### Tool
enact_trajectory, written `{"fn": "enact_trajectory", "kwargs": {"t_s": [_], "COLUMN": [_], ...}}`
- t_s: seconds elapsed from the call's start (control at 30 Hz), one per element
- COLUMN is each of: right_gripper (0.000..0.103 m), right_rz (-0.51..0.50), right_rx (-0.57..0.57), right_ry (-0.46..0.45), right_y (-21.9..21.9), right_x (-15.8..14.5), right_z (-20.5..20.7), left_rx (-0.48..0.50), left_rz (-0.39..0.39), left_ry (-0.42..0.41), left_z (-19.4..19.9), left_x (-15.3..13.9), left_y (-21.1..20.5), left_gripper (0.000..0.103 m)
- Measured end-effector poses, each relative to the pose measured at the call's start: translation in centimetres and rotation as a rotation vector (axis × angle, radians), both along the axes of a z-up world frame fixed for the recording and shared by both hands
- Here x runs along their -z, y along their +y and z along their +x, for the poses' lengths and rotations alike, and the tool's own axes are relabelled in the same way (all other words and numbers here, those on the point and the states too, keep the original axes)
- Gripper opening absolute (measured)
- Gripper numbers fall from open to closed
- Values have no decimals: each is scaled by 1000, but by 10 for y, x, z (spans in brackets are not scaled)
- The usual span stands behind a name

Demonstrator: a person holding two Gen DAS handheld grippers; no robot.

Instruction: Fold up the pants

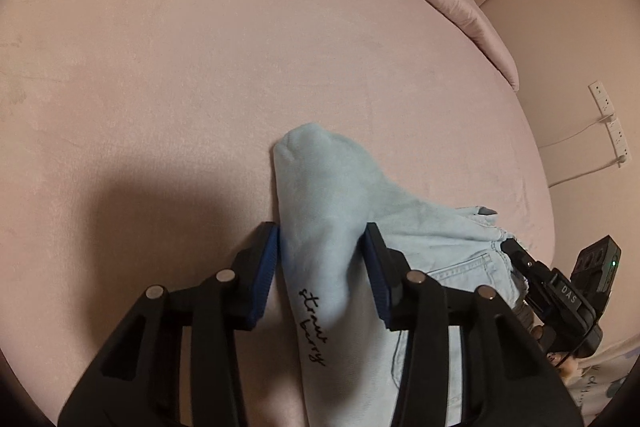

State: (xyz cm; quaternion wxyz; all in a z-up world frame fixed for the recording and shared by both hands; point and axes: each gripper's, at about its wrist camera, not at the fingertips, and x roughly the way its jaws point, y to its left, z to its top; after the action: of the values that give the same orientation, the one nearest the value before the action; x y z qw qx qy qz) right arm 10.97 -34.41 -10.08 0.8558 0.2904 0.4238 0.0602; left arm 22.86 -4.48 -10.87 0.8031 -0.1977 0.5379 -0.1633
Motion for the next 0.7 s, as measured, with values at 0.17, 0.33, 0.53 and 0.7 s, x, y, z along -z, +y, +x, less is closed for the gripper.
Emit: {"fn": "enact_trajectory", "kwargs": {"t_s": [0.17, 0.33, 0.53, 0.7], "right_gripper": [36, 50, 58, 53], "right_rz": [52, -9, 5, -31], "right_rx": [6, 13, -30, -55], "right_ry": [14, -17, 20, 49], "right_y": [-9, -9, -6, 5], "right_x": [-6, -25, -17, -9], "right_z": [-4, -26, -55, -61], "left_rx": [6, 50, 85, 76], "left_rz": [10, -36, -69, -46], "left_ry": [13, 14, 80, 60], "left_z": [-11, -54, -92, -108], "left_x": [-8, -14, 0, 2], "left_y": [0, 7, 7, 10], "left_gripper": [47, 52, 52, 46]}}
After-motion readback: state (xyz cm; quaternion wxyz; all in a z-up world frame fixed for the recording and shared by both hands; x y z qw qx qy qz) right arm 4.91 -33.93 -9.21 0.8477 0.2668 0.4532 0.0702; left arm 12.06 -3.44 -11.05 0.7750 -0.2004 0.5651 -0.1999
